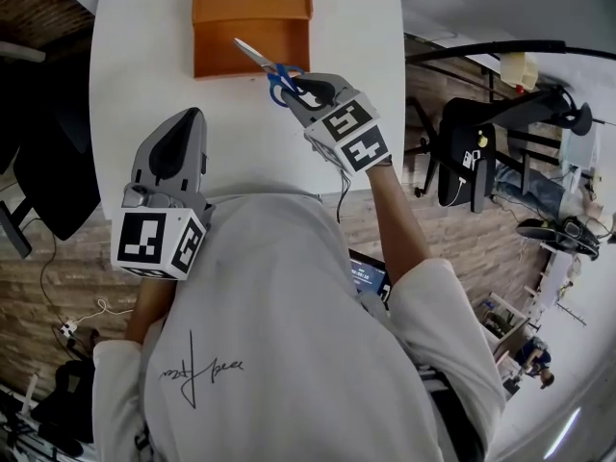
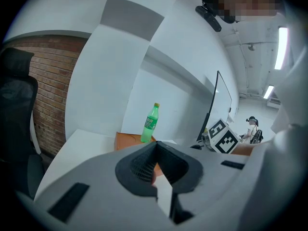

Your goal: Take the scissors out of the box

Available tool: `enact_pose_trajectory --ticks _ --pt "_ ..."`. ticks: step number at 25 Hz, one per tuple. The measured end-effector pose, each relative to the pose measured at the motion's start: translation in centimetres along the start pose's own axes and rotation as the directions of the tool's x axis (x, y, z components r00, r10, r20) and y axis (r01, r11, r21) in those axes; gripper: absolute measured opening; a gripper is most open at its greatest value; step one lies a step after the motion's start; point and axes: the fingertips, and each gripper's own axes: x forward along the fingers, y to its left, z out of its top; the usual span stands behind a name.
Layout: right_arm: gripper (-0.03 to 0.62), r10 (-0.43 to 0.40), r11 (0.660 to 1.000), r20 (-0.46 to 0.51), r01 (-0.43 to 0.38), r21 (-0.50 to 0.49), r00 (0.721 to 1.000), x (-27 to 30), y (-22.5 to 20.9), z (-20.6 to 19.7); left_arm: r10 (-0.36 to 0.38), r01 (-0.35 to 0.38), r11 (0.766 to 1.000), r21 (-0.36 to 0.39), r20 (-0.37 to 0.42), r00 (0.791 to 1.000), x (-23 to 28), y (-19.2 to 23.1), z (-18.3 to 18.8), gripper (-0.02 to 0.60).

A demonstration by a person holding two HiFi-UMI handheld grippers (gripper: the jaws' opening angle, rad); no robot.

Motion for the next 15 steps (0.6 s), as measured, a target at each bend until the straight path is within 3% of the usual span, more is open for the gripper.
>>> enact_pose_trajectory --ticks 15 --pt "0.092 -0.063 0.994 0.151 0.049 0.093 0.987 -4.1 0.6 2.1 -0.017 0.017 1.0 0.01 0.008 1.0 0.4 -0.5 0.6 0.005"
